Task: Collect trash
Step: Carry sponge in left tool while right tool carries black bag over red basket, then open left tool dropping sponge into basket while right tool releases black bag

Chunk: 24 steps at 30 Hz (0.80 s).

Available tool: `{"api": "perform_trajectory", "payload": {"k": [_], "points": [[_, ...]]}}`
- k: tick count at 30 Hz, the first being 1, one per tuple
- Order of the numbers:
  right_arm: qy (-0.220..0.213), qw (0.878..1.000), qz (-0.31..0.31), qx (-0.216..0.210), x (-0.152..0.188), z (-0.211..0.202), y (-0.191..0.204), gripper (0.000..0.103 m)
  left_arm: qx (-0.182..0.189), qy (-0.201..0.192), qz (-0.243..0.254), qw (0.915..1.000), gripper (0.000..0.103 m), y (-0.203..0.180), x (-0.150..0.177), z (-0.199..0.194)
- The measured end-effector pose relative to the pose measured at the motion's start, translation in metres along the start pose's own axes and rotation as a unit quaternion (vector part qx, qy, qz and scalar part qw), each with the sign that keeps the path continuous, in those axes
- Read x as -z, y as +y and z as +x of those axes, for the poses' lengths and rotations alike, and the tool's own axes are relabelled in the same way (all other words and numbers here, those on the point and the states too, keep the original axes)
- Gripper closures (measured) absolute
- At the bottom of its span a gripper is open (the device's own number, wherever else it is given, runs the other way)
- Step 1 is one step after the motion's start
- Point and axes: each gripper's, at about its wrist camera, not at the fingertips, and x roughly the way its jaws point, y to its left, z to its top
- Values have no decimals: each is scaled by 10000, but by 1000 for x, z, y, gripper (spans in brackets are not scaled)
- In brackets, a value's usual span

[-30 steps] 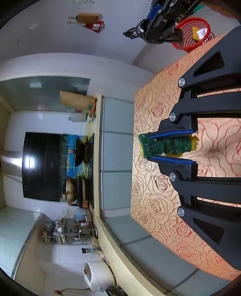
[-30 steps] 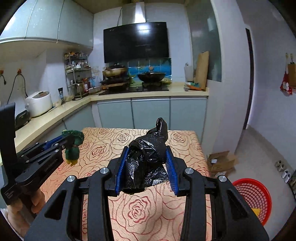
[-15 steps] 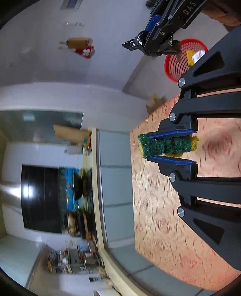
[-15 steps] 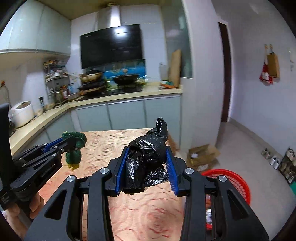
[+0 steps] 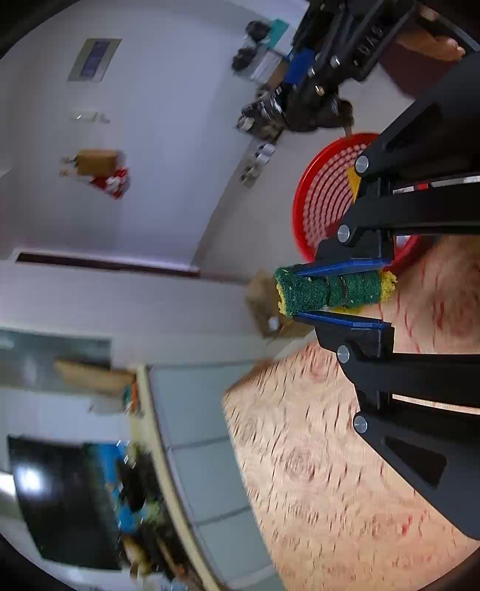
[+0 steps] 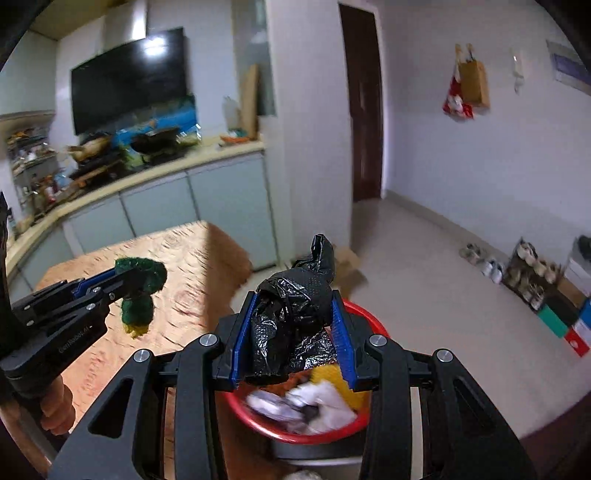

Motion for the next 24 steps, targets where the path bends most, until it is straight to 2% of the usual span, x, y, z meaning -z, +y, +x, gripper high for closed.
{"api": "perform_trajectory", "payload": {"k": [5,10,12,15,17,24], "points": [[437,9990,27,82,14,30,-12,65,287,363,159,9988,83,-20,4,36],[829,9965,116,23,24,58,-26,64,431,565,260,9971,72,-30,7,60],[997,9948,171,-91,29,69,-29,61,498,568,258,9968,61,-31,5,64],[1218,9914,317,-361,34,82,-30,44,617,537,247,9963,44,-31,4,64],[1213,9909,415,-407,36,81,-31,37,646,492,236,9964,38,-32,3,61],[1019,9921,673,-278,35,61,-36,36,519,376,195,9978,21,-23,1,47]]}}
